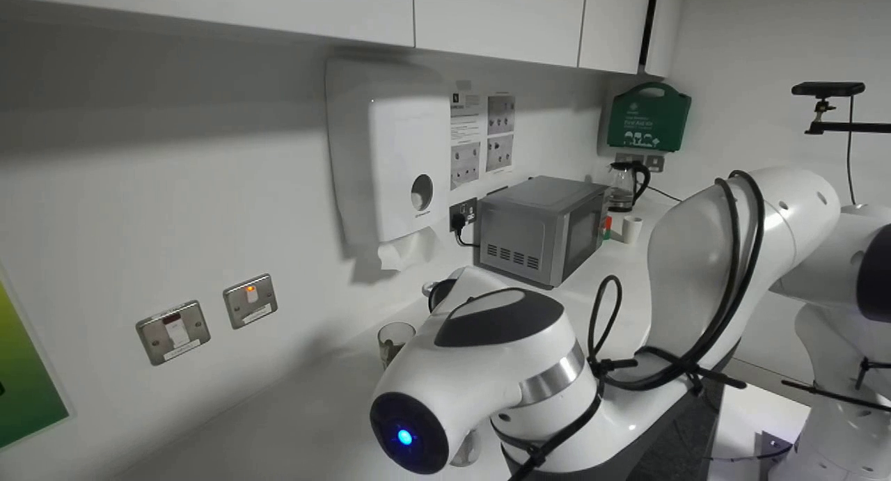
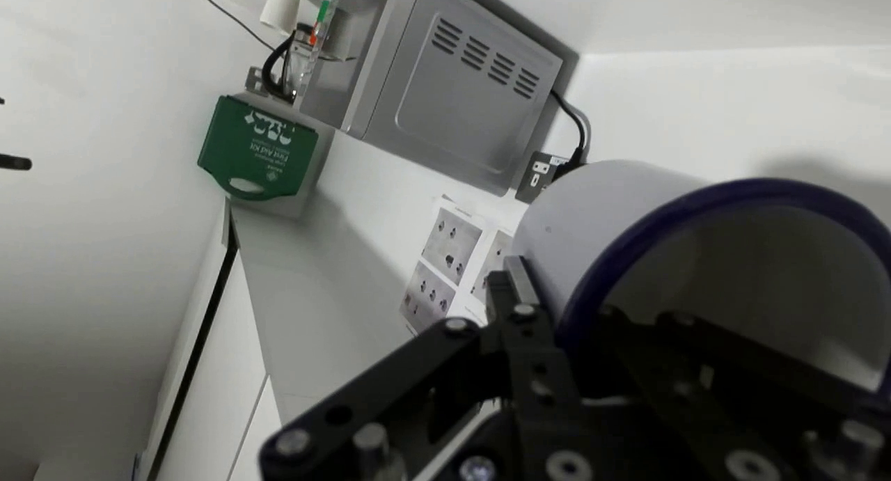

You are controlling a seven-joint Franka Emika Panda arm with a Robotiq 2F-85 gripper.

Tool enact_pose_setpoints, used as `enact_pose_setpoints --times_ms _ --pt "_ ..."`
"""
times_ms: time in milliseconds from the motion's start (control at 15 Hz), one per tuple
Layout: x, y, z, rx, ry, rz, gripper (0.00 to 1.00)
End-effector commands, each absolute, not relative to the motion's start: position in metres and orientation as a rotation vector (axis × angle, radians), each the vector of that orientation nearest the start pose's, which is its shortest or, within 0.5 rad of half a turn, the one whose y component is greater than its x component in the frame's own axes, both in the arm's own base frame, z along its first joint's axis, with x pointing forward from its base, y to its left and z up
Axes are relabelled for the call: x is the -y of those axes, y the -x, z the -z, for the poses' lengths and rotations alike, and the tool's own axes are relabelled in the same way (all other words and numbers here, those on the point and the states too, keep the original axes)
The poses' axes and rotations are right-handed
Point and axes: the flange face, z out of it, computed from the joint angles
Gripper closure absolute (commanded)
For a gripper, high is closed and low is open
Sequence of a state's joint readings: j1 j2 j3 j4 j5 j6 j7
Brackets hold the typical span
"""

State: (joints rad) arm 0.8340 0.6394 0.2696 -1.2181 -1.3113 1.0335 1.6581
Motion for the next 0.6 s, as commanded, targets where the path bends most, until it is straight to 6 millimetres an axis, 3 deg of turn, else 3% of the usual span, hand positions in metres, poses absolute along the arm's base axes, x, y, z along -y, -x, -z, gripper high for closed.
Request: enact_pose_setpoints --times_ms 0,533 --pt "-0.480 -0.458 -0.470 0.782 -1.919 -1.120 0.98" --pt "-0.469 -0.470 -0.473 0.866 -2.105 -1.021 0.98"
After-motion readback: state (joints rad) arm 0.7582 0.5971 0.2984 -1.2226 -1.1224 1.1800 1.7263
